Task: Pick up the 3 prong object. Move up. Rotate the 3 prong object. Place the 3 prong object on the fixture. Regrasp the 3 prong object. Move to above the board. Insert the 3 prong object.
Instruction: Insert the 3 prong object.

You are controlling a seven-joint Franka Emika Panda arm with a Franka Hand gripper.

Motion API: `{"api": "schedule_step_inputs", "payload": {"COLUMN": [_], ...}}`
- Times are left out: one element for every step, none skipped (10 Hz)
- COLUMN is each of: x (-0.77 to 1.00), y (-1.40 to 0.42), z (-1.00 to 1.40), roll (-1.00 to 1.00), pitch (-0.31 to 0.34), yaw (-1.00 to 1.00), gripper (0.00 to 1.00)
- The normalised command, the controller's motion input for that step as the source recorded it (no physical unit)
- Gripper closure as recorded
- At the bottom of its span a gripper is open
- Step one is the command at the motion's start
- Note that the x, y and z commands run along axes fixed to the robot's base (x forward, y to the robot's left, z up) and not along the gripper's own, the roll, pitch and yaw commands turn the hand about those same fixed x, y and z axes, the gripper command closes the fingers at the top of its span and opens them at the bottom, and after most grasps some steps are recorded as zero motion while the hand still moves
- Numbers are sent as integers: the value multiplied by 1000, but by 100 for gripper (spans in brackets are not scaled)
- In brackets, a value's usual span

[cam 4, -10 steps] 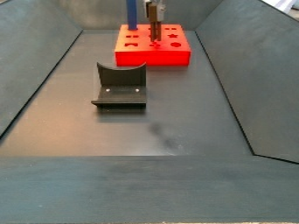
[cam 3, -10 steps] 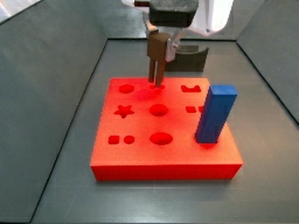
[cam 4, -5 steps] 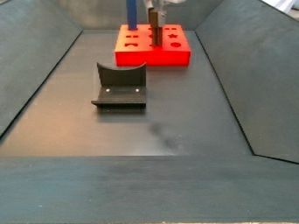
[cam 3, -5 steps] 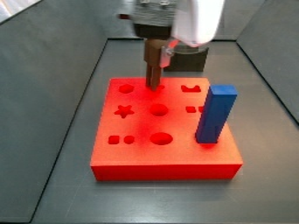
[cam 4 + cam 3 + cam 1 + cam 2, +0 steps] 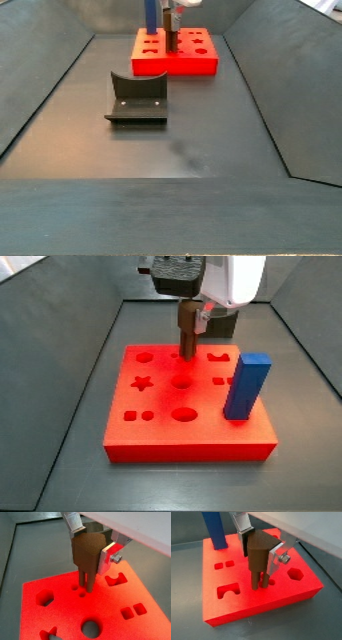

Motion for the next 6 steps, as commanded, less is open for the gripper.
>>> {"api": "schedule_step_inputs", "payload": {"x": [-397, -146, 77, -280, -226, -226], "y": [0, -97, -69, -340, -211, -26], "z": [-280, -26, -117, -437, -406, -540], "roll": [-49, -9, 0, 0, 1, 0], "pitch": [0, -119, 0, -109, -77, -114], "yaw": [80, 314, 0, 229, 369, 746], "gripper": [100, 100, 100, 100, 100, 100]}}
